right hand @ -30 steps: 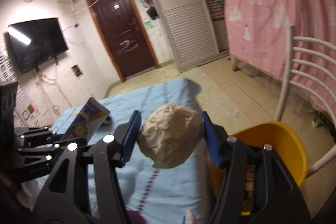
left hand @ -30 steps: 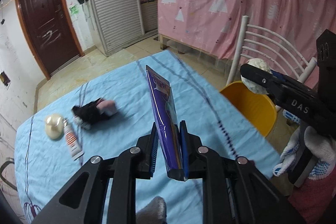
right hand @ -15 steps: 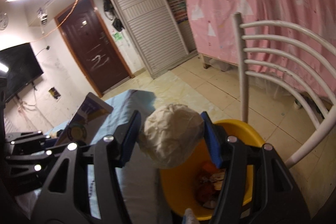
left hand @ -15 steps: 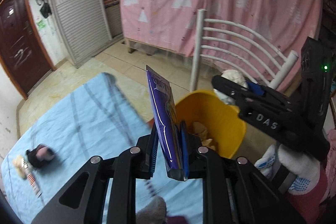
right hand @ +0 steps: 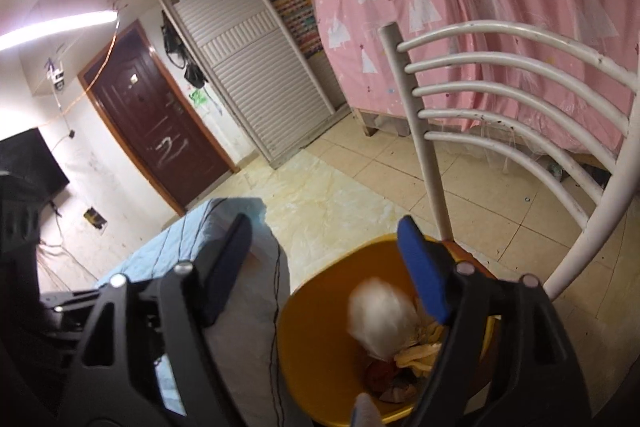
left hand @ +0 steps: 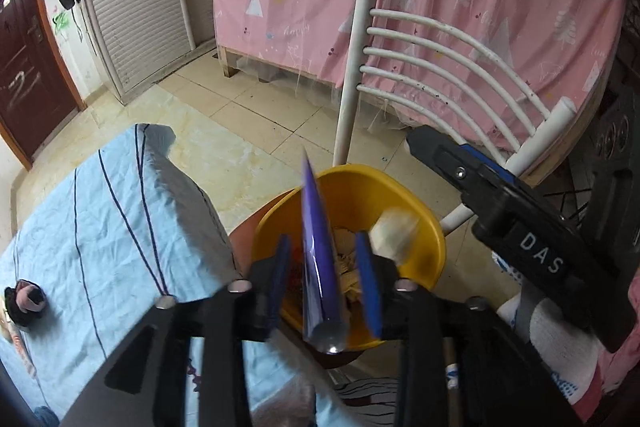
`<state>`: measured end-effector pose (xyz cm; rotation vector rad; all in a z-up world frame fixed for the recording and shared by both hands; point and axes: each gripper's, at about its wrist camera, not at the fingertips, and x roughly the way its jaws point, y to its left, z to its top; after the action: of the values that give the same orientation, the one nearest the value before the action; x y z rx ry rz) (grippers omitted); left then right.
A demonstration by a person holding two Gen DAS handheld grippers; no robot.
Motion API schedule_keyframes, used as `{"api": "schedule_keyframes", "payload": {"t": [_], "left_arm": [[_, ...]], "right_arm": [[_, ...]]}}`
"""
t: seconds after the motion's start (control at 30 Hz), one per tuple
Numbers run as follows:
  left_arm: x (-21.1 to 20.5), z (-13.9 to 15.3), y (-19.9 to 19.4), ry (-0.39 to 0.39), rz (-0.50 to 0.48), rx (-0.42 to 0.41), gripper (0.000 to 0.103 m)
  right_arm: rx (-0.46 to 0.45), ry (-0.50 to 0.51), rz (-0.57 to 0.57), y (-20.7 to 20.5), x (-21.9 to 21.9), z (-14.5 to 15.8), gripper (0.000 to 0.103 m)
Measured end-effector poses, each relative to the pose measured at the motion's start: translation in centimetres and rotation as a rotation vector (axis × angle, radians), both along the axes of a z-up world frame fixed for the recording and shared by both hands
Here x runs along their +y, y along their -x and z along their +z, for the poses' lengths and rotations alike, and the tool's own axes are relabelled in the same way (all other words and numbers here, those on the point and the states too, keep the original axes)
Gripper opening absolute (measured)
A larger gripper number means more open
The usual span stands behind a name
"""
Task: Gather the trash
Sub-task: 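Carry the toothpaste box and paper ball to the yellow bucket and release them, then move both tools back over the bed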
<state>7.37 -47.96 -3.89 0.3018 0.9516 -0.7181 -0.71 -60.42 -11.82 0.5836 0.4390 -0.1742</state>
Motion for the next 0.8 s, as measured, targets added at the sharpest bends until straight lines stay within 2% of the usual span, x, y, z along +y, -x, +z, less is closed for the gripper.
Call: {"api": "schedule_keyframes", "payload": {"t": [0.03, 0.1, 0.47, 0.8], "left_arm": [[0.0, 0.0, 0.1, 0.004, 0.000, 0.002, 0.041], [0.0, -0.1, 0.3, 0.002, 0.002, -0.002, 0.045], [3.0, 1.4, 1.3, 0.022, 0.036, -0.016, 0.049], [9.5, 2.7, 1.4, 0.043, 0.114, -0.039, 0.052]], "right_arm": [[-0.005, -0.006, -0.003, 0.1, -0.1, 0.0, 0.072], [-0.011, -0.012, -0.002, 0.1, -0.1, 0.3, 0.072], [-0.024, -0.004, 0.050, -0.4, 2.0, 0.7, 0.075], [-0.010, 0.042, 0.126, -1.6, 6.3, 0.8, 0.075]]}}
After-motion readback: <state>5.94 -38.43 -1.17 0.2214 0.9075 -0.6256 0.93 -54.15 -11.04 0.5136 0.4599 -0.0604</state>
